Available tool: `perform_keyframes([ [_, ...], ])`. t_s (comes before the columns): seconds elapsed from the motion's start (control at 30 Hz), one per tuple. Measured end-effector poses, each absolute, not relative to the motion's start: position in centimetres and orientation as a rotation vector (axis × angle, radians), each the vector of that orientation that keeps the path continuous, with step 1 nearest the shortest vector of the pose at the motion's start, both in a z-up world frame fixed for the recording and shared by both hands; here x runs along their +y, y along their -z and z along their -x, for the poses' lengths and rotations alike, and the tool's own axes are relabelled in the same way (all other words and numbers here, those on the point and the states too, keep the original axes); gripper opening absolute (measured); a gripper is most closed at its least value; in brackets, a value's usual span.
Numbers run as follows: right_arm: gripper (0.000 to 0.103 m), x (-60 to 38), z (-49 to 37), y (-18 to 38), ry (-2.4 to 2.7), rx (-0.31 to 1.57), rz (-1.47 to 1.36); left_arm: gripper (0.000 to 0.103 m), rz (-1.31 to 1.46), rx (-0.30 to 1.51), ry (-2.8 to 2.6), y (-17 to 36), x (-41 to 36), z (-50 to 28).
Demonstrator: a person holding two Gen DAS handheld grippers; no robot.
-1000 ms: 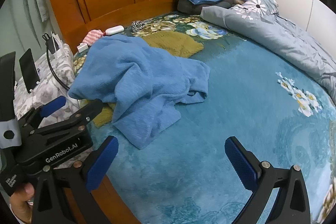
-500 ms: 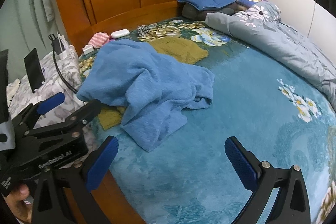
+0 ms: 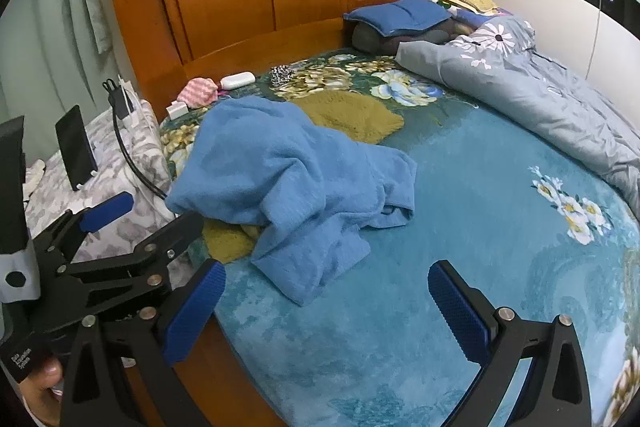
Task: Fold clothes
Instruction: 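Move both grippers toward the crumpled blue sweater on the bed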
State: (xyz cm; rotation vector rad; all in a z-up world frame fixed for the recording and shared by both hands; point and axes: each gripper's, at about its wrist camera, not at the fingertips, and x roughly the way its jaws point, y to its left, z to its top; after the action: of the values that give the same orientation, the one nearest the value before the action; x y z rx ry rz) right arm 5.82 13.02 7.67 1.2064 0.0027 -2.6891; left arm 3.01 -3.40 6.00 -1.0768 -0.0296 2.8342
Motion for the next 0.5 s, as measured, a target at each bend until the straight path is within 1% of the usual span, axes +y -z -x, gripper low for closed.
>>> perform_keyframes([
  [0.33,0.103,11.4,-4.9,-7.9,2.656,0.030,-1.195,0.094,1.081,-0.083,-2.842,-5.6,-5.2,-2.6],
  [0.5,0.103,10.5,-2.9,-6.7,2.616,0.031,-1.231,0.093,1.106,-0.164,-2.829,-4.7,-6.8,-1.8],
])
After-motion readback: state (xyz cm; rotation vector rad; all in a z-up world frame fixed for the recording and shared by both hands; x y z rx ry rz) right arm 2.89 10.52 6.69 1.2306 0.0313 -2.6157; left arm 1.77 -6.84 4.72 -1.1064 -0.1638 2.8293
